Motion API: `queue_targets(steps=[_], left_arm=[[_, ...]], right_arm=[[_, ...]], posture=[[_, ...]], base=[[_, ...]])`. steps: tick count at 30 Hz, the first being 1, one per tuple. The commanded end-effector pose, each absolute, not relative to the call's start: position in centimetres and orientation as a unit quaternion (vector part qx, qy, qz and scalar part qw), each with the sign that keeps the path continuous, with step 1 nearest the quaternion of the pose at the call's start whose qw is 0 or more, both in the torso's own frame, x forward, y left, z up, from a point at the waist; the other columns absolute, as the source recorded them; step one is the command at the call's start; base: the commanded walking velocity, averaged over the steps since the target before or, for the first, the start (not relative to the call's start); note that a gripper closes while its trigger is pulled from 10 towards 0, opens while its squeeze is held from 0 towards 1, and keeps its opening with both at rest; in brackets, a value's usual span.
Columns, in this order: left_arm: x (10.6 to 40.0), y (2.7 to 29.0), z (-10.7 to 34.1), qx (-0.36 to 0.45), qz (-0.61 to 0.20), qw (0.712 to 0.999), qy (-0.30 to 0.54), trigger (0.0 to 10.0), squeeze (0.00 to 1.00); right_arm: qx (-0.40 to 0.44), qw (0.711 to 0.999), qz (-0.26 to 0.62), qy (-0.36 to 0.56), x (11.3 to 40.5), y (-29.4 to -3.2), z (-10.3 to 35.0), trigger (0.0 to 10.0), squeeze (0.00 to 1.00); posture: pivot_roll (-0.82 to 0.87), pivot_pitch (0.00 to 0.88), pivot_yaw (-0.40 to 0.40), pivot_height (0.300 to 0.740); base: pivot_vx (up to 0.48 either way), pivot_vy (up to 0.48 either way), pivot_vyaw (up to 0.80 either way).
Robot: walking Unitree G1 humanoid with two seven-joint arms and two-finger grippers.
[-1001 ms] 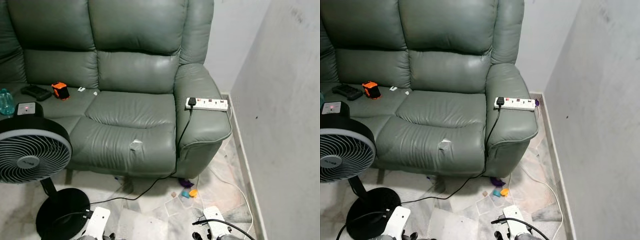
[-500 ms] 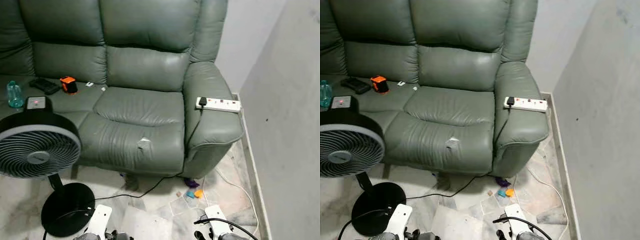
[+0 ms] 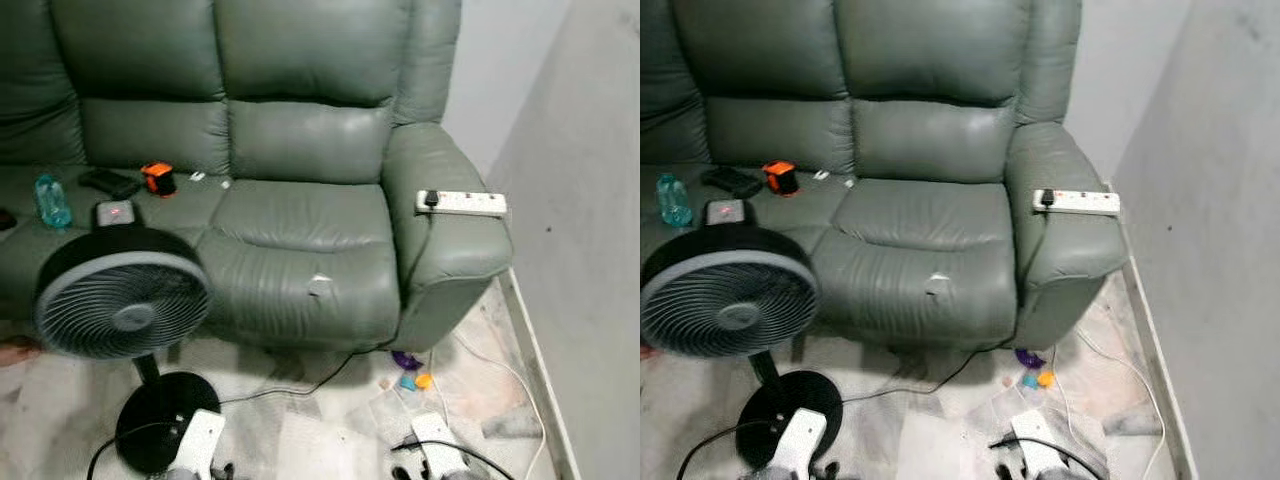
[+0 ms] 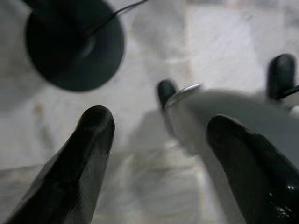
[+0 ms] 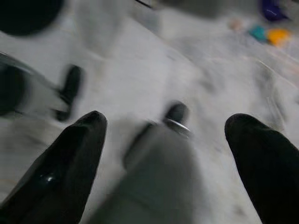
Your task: Hang keys on a hook
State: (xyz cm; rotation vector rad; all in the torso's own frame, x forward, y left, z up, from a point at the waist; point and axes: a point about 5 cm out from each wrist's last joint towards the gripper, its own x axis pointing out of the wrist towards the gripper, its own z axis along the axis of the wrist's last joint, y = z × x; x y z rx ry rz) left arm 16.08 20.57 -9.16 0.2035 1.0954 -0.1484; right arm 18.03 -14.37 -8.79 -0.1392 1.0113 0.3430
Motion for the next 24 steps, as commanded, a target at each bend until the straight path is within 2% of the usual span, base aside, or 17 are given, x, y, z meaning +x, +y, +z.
queue_targets(steps=[1, 7, 19, 24], left_arm=[[16.33, 20.16, -9.13, 0.100, -0.071, 0.848, 0.515, 10.0, 0.00], [16.33, 20.31, -9.11, 0.089, -0.048, 0.855, 0.508, 10.0, 0.00], [16.41, 20.34, -9.05, 0.116, -0.080, 0.849, 0.509, 10.0, 0.00], [16.55, 20.07, -9.02, 0.097, -0.080, 0.852, 0.508, 10.0, 0.00]], right_arm=[[-0.074, 0.856, 0.146, 0.491, 17.63, -15.84, -8.94, 10.0, 0.00], [-0.048, 0.863, 0.128, 0.486, 17.95, -15.90, -8.79, 10.0, 0.00], [-0.026, 0.867, 0.113, 0.485, 18.00, -15.49, -8.80, 10.0, 0.00], [-0.018, 0.868, 0.107, 0.485, 17.96, -15.46, -8.82, 10.0, 0.00]], posture=[[0.04, 0.110, -0.025, 0.740], [0.04, 0.108, -0.022, 0.740], [0.03, 0.121, 0.023, 0.740], [0.03, 0.114, 0.025, 0.740]], base=[[0.000, 0.000, 0.00], [0.000, 0.000, 0.00], [0.000, 0.000, 0.00], [0.000, 0.000, 0.00]])
